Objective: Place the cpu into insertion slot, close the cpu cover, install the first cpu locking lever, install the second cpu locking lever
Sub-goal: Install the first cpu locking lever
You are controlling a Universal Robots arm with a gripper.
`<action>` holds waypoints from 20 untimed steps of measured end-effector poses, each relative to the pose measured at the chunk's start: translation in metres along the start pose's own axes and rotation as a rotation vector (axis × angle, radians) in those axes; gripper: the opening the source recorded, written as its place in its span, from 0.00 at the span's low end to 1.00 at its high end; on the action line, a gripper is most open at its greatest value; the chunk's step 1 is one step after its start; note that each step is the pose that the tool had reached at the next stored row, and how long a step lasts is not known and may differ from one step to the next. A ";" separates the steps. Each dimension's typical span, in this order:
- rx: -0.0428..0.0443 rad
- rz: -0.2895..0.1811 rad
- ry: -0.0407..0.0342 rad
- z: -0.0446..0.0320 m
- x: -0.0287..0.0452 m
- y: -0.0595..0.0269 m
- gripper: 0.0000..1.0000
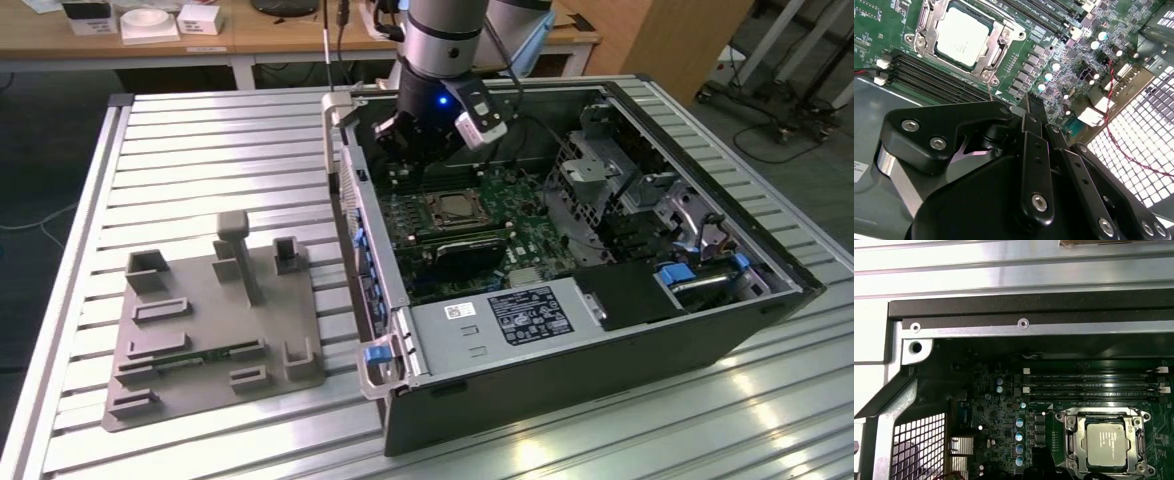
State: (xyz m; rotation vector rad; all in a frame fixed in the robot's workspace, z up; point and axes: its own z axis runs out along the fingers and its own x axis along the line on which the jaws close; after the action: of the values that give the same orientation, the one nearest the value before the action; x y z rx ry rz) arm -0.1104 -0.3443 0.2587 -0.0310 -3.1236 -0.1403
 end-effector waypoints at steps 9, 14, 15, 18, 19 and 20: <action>0.0000 0.000 0.0000 0.0014 0.0018 -0.0002 0.11; 0.0000 0.000 0.0000 0.0025 0.0027 0.0002 0.11; 0.0000 0.000 0.0000 0.0026 0.0028 0.0003 0.11; 0.0001 0.000 -0.0001 0.0039 0.0029 0.0020 0.11; 0.0001 0.000 0.0000 0.0045 0.0029 0.0030 0.11; 0.0001 0.000 0.0000 0.0051 0.0029 0.0040 0.11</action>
State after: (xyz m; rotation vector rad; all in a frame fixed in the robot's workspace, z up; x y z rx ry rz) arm -0.1132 -0.3398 0.2540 -0.0310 -3.1235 -0.1400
